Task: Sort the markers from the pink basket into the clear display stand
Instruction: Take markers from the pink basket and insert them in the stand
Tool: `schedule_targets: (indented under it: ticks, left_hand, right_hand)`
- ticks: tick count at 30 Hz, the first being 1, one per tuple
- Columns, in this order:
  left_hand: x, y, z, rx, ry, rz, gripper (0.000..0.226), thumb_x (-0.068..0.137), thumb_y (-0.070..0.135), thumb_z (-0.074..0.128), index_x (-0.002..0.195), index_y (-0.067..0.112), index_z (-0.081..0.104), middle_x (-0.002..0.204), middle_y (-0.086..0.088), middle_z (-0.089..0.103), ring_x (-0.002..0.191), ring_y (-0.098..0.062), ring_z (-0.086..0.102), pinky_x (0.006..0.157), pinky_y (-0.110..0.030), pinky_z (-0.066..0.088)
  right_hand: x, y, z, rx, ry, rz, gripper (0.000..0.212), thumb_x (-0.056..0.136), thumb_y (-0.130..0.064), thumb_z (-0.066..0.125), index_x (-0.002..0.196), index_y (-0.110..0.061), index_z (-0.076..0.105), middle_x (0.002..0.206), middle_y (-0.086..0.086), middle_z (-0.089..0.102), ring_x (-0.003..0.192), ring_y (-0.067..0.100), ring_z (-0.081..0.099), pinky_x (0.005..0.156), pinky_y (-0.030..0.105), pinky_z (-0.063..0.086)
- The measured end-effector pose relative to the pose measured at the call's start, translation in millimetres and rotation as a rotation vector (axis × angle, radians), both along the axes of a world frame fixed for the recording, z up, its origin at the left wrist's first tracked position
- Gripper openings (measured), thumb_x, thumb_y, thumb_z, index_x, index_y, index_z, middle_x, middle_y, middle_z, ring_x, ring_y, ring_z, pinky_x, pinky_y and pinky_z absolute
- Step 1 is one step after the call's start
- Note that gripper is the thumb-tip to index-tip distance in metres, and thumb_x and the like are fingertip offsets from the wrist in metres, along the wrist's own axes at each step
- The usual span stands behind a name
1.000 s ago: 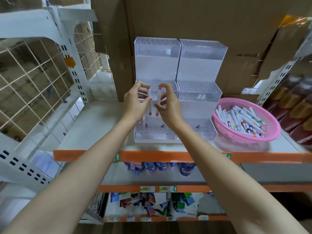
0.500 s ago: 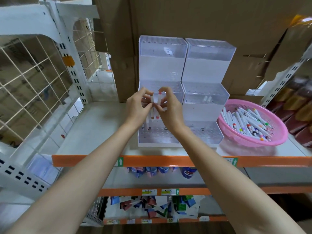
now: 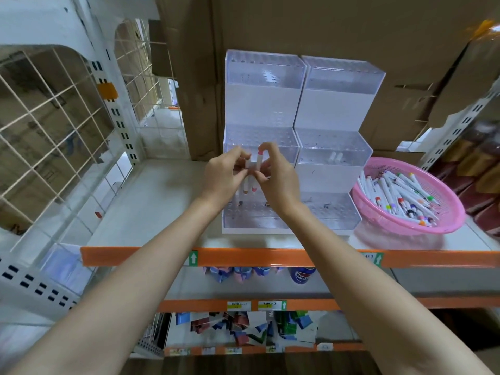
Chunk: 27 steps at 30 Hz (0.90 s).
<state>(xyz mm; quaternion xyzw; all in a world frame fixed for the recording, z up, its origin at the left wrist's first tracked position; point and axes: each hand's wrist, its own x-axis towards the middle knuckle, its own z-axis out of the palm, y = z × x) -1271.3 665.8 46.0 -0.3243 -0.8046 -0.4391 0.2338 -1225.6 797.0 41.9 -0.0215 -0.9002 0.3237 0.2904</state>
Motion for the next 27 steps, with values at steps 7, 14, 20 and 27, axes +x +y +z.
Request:
schedule_targets:
  ticks: [7, 14, 20, 27]
  left_hand:
    - [-4.4, -5.0, -2.5, -0.108, 0.117, 0.033, 0.01, 0.078, 0.01, 0.075, 0.081, 0.001, 0.07, 0.074, -0.01, 0.069, 0.068, -0.024, 0.065, 0.062, -0.033, 0.053]
    - [-4.0, -6.8, -2.1, -0.231, 0.144, 0.042, 0.007, 0.074, 0.004, 0.076, 0.073, 0.002, 0.069, 0.069, -0.009, 0.067, 0.067, -0.026, 0.061, 0.065, -0.016, 0.032]
    - [-3.1, -6.1, -4.7, -0.274, 0.102, 0.065, 0.004, 0.076, 0.005, 0.073, 0.079, 0.005, 0.071, 0.073, -0.011, 0.065, 0.075, -0.029, 0.061, 0.063, -0.027, 0.042]
    - [-2.0, -4.3, -6.3, -0.272, 0.141, 0.07, 0.007, 0.072, 0.004, 0.076, 0.075, 0.006, 0.07, 0.071, -0.007, 0.064, 0.074, -0.029, 0.059, 0.064, -0.032, 0.045]
  right_hand:
    - [-0.5, 1.2, -2.8, 0.027, -0.004, 0.017, 0.029, 0.088, -0.012, 0.066, 0.108, -0.016, 0.045, 0.08, 0.004, 0.07, 0.073, 0.023, 0.065, 0.064, 0.043, 0.055]
    - [-0.7, 3.2, 2.8, 0.108, 0.035, 0.003, 0.011, 0.094, -0.014, 0.055, 0.104, -0.009, 0.053, 0.064, 0.004, 0.066, 0.057, 0.028, 0.055, 0.052, 0.032, 0.04]
    - [1.8, 2.4, 4.1, 0.136, 0.003, 0.018, 0.012, 0.092, -0.011, 0.055, 0.103, -0.011, 0.051, 0.074, 0.007, 0.072, 0.066, 0.03, 0.062, 0.059, 0.039, 0.052]
    - [1.1, 2.4, 4.1, 0.187, -0.022, 0.018, 0.013, 0.093, -0.012, 0.052, 0.106, -0.011, 0.05, 0.072, 0.005, 0.071, 0.063, 0.03, 0.06, 0.057, 0.039, 0.05]
